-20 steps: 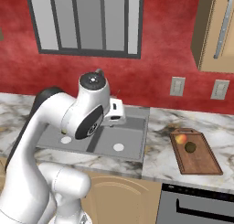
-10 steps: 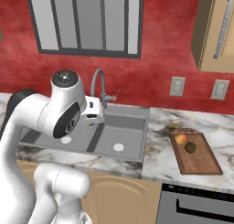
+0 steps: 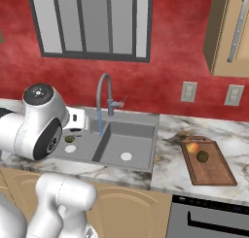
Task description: Pick the kiwi, mango, kiwi from the sink and place them on the cutting board to airdry. Then turn off the sink faucet.
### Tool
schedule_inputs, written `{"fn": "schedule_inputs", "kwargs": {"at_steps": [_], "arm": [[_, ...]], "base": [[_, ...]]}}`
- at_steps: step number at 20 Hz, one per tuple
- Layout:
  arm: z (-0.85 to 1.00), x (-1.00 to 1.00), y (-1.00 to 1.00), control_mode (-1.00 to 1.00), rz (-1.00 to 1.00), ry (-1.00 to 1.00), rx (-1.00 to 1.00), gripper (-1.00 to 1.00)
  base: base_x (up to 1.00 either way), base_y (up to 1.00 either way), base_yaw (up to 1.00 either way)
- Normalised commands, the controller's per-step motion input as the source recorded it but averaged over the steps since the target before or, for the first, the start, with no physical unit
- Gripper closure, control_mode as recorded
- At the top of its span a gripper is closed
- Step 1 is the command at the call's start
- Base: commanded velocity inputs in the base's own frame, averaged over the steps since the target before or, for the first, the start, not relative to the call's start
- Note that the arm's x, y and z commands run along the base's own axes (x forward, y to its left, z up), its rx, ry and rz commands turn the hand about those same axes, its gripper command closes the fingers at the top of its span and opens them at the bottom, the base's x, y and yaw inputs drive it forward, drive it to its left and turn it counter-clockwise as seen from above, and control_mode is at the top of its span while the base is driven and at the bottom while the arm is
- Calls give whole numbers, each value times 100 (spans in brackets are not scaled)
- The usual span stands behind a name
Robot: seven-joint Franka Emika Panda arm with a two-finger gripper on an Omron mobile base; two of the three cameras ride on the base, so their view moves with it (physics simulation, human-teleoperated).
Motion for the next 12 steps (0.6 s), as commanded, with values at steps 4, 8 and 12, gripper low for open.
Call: {"fn": "schedule_inputs", "kwargs": {"at_steps": [4, 8, 12], "arm": [[0, -4, 48, -100, 0, 0, 3, -100], [2, 0, 43, -100, 0, 0, 0, -100], [4, 0, 45, -100, 0, 0, 0, -100]], "base": [[0, 0, 0], [0, 0, 0], [0, 0, 0]]}}
